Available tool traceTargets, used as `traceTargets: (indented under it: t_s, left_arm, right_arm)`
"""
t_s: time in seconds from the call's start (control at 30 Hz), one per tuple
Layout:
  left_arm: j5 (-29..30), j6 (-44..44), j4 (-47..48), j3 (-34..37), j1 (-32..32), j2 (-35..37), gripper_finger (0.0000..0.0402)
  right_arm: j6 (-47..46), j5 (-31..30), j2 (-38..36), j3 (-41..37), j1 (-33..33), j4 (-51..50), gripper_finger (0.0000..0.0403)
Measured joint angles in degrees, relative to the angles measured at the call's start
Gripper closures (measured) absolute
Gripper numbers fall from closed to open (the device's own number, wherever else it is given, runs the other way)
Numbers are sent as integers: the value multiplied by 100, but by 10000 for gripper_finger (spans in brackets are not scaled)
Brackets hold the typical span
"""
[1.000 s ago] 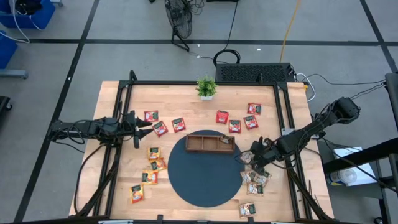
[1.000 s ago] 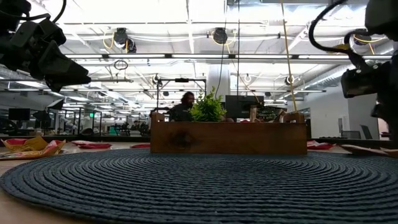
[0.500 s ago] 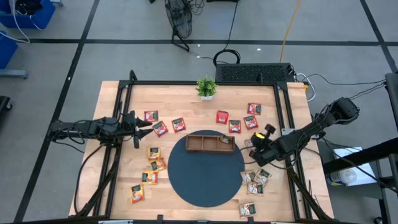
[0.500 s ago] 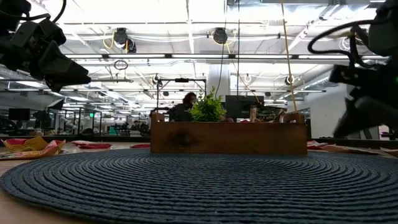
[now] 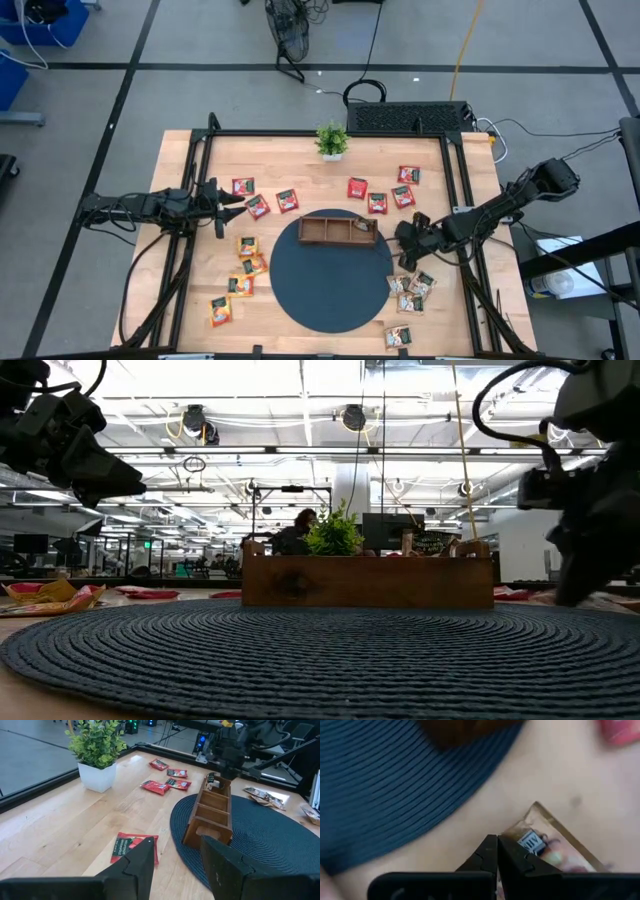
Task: Pick & Place Tea
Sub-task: Put the brown tea bag into the right slot of the wooden organizer
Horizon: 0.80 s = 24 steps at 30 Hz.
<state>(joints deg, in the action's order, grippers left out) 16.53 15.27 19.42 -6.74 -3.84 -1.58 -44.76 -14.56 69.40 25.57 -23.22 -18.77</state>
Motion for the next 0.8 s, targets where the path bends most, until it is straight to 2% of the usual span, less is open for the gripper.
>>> traceTargets:
  t_s: [0.27,0.4,0.53,0.67,0.8]
  left_arm:
    - [0,-2,0,0,0,0,240]
    - [-1,-1,0,0,0,-1,240]
    - [-2,-2,0,0,0,0,240]
    - [0,0,1,0,0,-1,240]
    - [0,-2,2,0,0,-1,240]
  right_arm:
    - [-620,2276,-15,23,-9,-182,403]
    - [-800,2981,-12,19,-9,-658,403]
    - [-1012,2852,-7,23,-11,-1739,403]
    - [-1283,2239,-4,19,-15,-2750,403]
    - [-1392,1376,-4,12,-14,-3296,403]
